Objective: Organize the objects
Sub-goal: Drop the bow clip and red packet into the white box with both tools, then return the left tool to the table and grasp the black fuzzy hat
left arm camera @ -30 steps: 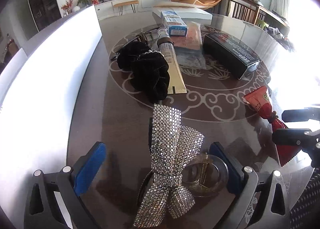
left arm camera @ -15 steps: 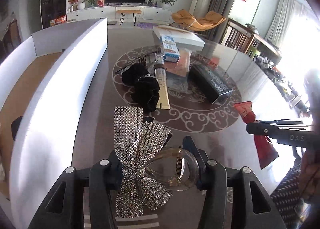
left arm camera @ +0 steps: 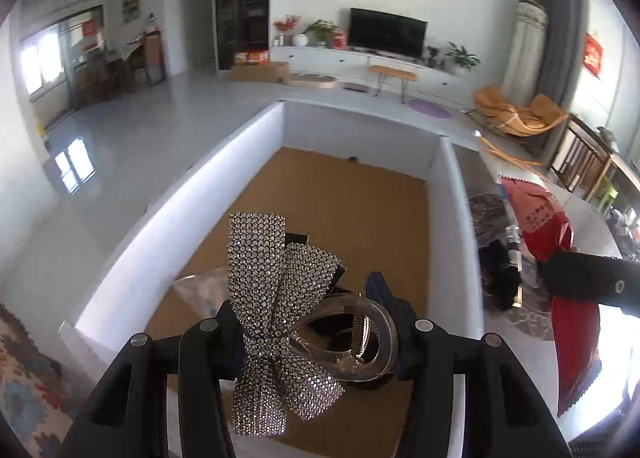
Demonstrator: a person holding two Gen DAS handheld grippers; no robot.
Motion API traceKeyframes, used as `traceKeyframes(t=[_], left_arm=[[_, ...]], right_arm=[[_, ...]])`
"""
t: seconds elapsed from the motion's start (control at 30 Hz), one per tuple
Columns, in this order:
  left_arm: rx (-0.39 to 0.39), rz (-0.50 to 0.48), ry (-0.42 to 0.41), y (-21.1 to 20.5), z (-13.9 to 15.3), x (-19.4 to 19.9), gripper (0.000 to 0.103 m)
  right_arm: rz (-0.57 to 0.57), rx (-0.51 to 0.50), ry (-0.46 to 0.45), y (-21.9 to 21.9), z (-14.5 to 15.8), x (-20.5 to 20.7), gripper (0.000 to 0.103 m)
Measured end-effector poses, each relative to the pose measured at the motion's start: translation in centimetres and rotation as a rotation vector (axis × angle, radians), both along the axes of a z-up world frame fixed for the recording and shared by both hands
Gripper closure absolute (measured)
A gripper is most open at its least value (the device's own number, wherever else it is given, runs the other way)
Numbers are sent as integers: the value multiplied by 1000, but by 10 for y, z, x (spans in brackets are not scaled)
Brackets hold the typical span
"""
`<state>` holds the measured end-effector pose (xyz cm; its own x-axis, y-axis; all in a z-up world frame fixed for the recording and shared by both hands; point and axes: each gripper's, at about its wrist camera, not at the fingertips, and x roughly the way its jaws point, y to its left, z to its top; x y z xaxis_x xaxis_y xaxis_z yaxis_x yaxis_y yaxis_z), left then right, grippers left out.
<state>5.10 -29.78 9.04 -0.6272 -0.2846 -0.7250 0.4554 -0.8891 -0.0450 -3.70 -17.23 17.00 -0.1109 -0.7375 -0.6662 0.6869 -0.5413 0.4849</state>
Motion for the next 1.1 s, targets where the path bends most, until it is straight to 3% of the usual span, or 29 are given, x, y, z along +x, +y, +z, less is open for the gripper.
traceKeyframes(t=[0.07,0.1,0.13,0.17,0.23,0.3,0.37,0.43,0.53,0.63,0.87,1.1], left_arm=[[37,62,-40,-27,-13,10,49],[58,86,-53,-37,-17,12,40],[81,106,-54,-45,-21,16,30],[96,111,-47,-47,-23,18,28],[114,104,-23,-46,-24,20,27],[107,82,-12,-36,-23,18,25],[103,41,-4,-19,-23,10,25],[102,-32,16,10,-19,0,25],[96,-152,36,60,-11,-17,24],[65,-271,43,114,-6,-29,19],[45,-406,-10,195,-27,-49,17],[-10,-434,-76,224,-57,-63,17]], right_arm=[[44,-35,-46,-30,-14,7,77],[54,-16,-80,-43,-26,7,73],[53,4,-106,-50,-34,8,61],[45,15,-123,-52,-41,9,55],[17,-8,-132,-41,-46,10,54],[-21,-7,-90,-22,-44,8,44],[-90,17,1,8,-43,1,26],[-159,65,101,41,-44,-1,20],[-289,190,223,99,-59,-7,18],[-390,306,244,147,-84,-21,18],[-591,436,162,237,-131,-34,18],[-671,490,135,266,-158,-38,18]])
